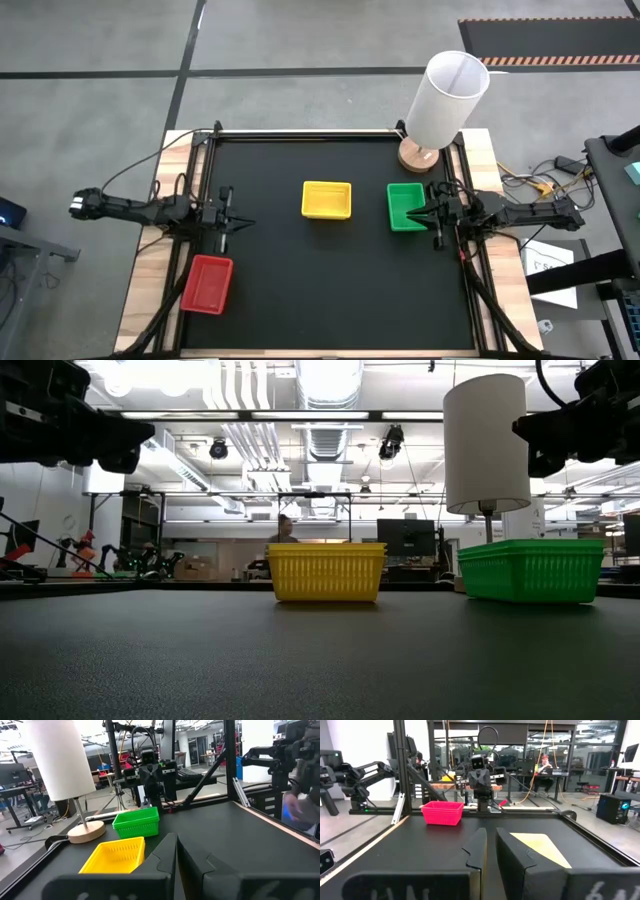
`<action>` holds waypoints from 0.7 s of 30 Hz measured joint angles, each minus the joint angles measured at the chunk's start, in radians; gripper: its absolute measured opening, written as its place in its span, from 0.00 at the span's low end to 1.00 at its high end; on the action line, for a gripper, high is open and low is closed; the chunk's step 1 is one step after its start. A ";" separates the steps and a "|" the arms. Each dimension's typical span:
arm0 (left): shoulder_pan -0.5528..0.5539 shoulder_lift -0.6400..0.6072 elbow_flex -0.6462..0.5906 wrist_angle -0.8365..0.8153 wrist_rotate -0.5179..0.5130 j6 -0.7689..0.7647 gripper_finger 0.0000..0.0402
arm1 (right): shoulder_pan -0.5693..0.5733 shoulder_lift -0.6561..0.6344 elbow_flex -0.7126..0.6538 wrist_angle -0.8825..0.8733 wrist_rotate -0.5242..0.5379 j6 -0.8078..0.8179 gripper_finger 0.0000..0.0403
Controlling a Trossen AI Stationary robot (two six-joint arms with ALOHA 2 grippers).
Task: Stack baskets by color
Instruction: Return to Home Position
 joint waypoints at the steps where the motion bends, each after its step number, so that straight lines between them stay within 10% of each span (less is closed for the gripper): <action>1: 0.000 0.003 0.000 0.000 0.000 0.000 0.00 | 0.000 0.000 0.000 0.000 0.000 0.000 0.08; 21: 0.000 0.027 0.000 0.000 0.000 0.000 0.00 | 0.000 0.000 -0.001 0.000 0.000 -0.001 0.08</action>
